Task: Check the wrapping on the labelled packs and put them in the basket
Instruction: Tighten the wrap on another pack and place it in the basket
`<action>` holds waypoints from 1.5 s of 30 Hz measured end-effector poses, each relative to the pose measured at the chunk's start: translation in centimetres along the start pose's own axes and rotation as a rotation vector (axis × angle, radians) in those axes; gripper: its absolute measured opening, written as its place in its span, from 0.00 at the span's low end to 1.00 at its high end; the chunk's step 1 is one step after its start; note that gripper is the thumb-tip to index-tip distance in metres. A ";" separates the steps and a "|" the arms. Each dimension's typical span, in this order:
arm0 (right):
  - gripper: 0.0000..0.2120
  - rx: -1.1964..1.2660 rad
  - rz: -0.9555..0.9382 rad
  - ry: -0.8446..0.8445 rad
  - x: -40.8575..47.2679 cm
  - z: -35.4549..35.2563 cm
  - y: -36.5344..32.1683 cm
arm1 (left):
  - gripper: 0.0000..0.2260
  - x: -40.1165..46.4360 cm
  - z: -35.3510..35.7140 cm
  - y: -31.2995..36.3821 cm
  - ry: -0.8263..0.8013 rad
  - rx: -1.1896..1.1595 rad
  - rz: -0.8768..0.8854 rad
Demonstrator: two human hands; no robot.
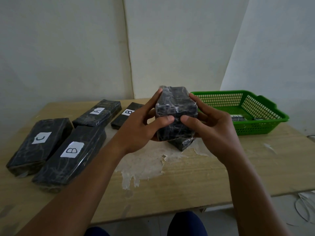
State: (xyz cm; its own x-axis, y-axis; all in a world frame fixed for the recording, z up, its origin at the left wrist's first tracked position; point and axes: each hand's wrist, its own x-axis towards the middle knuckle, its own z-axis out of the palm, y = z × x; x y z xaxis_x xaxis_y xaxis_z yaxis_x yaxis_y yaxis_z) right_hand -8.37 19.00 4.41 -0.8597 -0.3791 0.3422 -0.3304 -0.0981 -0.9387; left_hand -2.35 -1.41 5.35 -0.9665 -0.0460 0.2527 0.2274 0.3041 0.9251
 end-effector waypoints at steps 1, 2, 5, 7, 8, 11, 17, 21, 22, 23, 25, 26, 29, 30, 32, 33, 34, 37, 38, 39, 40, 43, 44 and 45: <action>0.37 0.007 -0.013 0.005 -0.1 0.1 0.0 | 0.36 0.0 0.0 -0.1 0.007 -0.008 0.015; 0.37 0.008 -0.026 0.011 -0.2 0.1 0.1 | 0.37 -0.1 0.1 -0.1 0.011 -0.016 0.030; 0.38 -0.005 -0.052 0.021 -0.2 0.1 0.1 | 0.40 -0.3 0.1 -0.1 0.011 -0.030 0.080; 0.39 -0.002 -0.067 0.017 -0.1 0.1 0.2 | 0.40 -0.3 0.0 -0.1 0.014 -0.028 0.097; 0.38 0.003 -0.075 0.021 -0.1 0.2 0.2 | 0.40 -0.3 -0.1 -0.1 0.019 -0.015 0.105; 0.36 0.022 -0.081 0.036 0.0 0.3 0.2 | 0.37 -0.2 -0.1 0.0 0.047 0.033 0.112; 0.24 0.005 -0.031 0.030 0.3 1.0 0.7 | 0.33 0.3 0.1 -0.1 0.126 -0.004 -0.023; 0.22 -0.068 0.011 0.001 0.5 1.1 0.7 | 0.34 0.2 0.2 0.5 0.154 -0.119 -0.164; 0.22 -0.020 0.030 0.005 0.7 1.0 0.7 | 0.32 0.2 0.2 0.7 0.126 -0.098 -0.180; 0.23 0.037 0.058 0.010 0.9 0.9 0.7 | 0.30 0.2 0.1 0.7 0.085 -0.078 -0.190; 0.21 0.120 0.116 0.005 1.2 0.7 0.3 | 0.25 0.2 -0.1 1.1 0.019 -0.062 -0.202; 0.19 0.147 0.134 -0.007 1.3 0.7 0.2 | 0.22 0.2 -0.3 1.3 0.007 -0.064 -0.212; 0.20 0.172 0.176 -0.064 1.4 0.7 -0.1 | 0.13 0.2 -0.6 2.0 0.008 -0.081 -0.244; 0.19 0.160 0.185 -0.065 1.5 0.7 -0.2 | 0.10 0.2 -0.7 2.1 0.007 -0.083 -0.258; 0.17 0.130 0.203 -0.038 1.7 0.8 -0.3 | 0.08 0.2 -0.7 2.2 0.006 -0.090 -0.295; 0.16 0.113 0.213 -0.019 1.8 0.9 -0.2 | 0.09 0.2 -0.7 2.3 0.007 -0.098 -0.315; 0.16 0.092 0.224 0.000 1.9 1.0 -0.1 | 0.10 0.2 -0.7 2.2 0.008 -0.104 -0.331; 0.13 0.042 0.239 0.024 2.1 1.0 0.1 | 0.13 0.3 -0.6 2.2 0.013 -0.106 -0.359; 0.13 0.036 0.242 0.027 2.1 1.0 0.1 | 0.13 0.3 -0.6 2.2 0.014 -0.108 -0.362; 0.12 0.032 0.247 0.029 2.1 1.0 0.1 | 0.13 0.3 -0.6 2.2 0.014 -0.110 -0.363; 0.12 0.029 0.254 0.031 2.1 1.0 0.0 | 0.13 0.3 -0.6 2.2 0.015 -0.111 -0.362; 0.12 0.012 0.266 0.034 2.2 0.9 -0.1 | 0.12 0.3 -0.6 2.2 0.020 -0.112 -0.355; 0.12 0.010 0.269 0.033 2.1 0.9 -0.2 | 0.11 0.3 -0.6 2.1 0.023 -0.111 -0.353; 0.12 0.008 0.271 0.033 2.1 0.9 -0.2 | 0.11 0.3 -0.5 2.1 0.025 -0.110 -0.351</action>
State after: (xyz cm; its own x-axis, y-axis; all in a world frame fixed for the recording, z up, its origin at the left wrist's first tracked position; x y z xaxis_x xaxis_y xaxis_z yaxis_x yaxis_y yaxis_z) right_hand -9.73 17.36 5.32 -0.9287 -0.3622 0.0798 -0.0838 -0.0045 -0.9965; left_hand -2.07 -1.29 7.51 -0.9850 -0.1533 -0.0794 -0.1043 0.1615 0.9814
